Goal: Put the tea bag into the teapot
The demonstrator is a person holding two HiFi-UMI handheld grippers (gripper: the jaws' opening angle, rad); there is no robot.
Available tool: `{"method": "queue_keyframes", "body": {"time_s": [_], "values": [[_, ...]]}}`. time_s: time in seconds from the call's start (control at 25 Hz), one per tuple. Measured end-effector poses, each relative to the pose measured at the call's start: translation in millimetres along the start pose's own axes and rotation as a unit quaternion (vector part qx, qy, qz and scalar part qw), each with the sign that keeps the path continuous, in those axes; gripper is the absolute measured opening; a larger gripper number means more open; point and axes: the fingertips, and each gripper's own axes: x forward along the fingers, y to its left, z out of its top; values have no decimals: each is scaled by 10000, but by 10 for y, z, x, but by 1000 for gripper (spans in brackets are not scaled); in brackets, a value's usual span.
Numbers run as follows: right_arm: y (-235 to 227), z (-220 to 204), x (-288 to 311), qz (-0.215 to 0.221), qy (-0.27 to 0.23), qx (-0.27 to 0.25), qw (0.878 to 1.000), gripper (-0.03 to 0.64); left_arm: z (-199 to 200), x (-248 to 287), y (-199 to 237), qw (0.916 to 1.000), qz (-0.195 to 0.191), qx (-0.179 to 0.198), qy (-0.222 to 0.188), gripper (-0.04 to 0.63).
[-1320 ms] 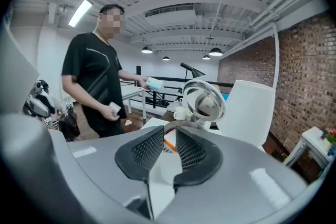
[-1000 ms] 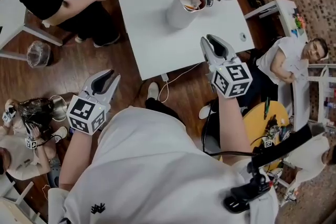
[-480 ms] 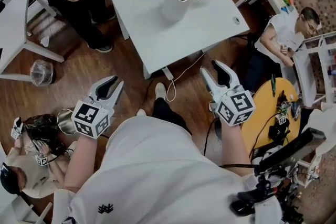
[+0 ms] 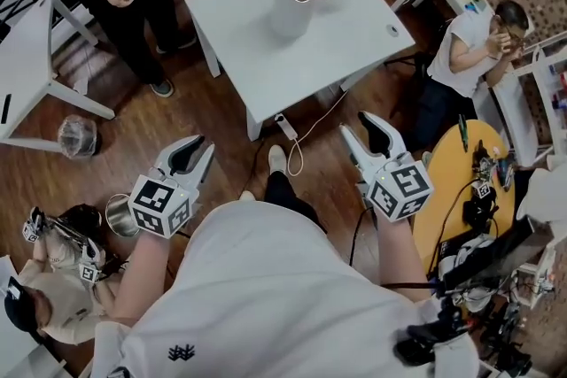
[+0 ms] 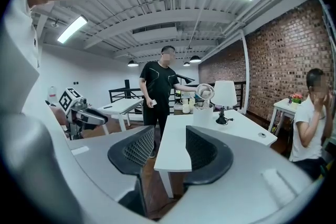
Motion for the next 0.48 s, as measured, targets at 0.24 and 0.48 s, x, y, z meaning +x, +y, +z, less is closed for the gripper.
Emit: {"method": "queue_keyframes", "body": {"time_s": [0.24, 0.48], "values": [[102, 33, -79, 9, -56, -91, 9999, 179, -18, -139, -8, 10000, 71, -1, -60, 61], [168, 14, -135, 33, -95, -95, 9999, 176, -82, -205, -69, 9999, 85, 3, -81, 61]]}}
